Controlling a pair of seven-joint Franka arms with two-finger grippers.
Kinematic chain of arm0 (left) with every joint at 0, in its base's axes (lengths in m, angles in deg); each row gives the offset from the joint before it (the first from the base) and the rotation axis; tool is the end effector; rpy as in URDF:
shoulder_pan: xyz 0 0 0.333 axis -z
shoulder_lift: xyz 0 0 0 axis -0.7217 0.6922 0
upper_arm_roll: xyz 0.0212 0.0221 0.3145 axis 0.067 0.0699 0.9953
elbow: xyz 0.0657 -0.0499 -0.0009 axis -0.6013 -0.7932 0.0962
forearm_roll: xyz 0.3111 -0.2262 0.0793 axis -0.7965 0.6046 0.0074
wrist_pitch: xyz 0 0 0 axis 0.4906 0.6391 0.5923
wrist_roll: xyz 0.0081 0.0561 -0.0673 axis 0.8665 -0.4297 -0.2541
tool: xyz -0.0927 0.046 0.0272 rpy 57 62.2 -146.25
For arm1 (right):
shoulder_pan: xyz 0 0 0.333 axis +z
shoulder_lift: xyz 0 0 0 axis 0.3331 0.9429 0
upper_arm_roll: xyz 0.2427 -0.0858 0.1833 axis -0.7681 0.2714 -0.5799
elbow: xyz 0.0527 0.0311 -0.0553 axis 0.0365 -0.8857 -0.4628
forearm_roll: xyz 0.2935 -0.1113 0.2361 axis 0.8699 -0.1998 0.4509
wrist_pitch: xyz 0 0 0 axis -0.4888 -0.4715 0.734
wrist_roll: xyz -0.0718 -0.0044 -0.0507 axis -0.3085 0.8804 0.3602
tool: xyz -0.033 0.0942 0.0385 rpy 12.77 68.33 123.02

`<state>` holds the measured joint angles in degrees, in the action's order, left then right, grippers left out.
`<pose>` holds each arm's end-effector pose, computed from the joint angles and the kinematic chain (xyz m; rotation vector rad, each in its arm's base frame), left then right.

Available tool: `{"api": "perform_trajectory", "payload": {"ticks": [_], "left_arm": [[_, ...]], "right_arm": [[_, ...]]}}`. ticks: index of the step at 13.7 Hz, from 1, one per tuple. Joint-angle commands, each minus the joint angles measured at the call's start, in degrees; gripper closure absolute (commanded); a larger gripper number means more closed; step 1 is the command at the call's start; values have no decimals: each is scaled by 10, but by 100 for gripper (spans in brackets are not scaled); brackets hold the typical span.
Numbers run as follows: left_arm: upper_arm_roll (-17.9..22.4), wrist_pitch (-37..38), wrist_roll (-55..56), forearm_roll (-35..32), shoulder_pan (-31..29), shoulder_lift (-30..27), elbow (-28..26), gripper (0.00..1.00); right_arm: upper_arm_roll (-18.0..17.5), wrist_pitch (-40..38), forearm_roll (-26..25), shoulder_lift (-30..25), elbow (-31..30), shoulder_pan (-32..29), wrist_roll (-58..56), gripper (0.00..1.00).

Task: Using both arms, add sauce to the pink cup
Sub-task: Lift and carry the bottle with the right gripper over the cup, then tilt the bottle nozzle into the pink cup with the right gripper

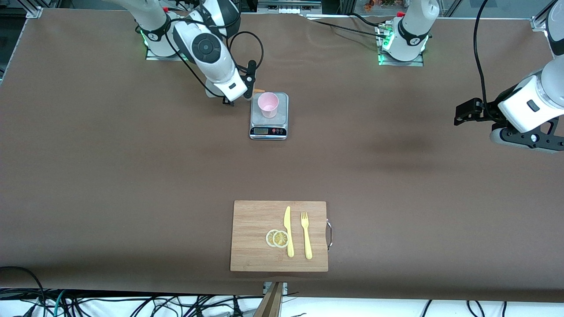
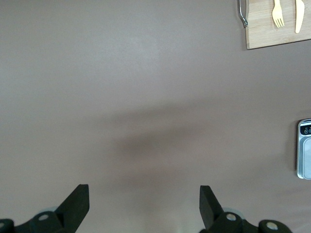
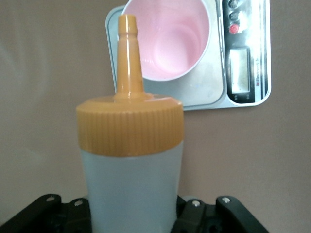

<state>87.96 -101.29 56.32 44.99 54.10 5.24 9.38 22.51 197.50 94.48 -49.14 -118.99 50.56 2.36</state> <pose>0.5968 -0.0458 0.5849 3.0833 -0.2372 -0.2079 0.3676 0.3529 0.3082 -2.2514 -1.9823 0.2797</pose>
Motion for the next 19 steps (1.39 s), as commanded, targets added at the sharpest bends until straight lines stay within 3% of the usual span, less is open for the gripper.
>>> {"api": "perform_trajectory", "payload": {"ticks": [1,9,19], "left_arm": [[2,7,-11,-2,-1,9,19,0],[2,7,-11,-2,-1,9,19,0],[2,7,-10,-2,1,8,19,0]], "right_arm": [[-5,-11,-32,-23,-15,0,27,85],[-13,-14,-100,1,-7,25,121,85],[-14,-80,-151,50,70,50,172,85]]}}
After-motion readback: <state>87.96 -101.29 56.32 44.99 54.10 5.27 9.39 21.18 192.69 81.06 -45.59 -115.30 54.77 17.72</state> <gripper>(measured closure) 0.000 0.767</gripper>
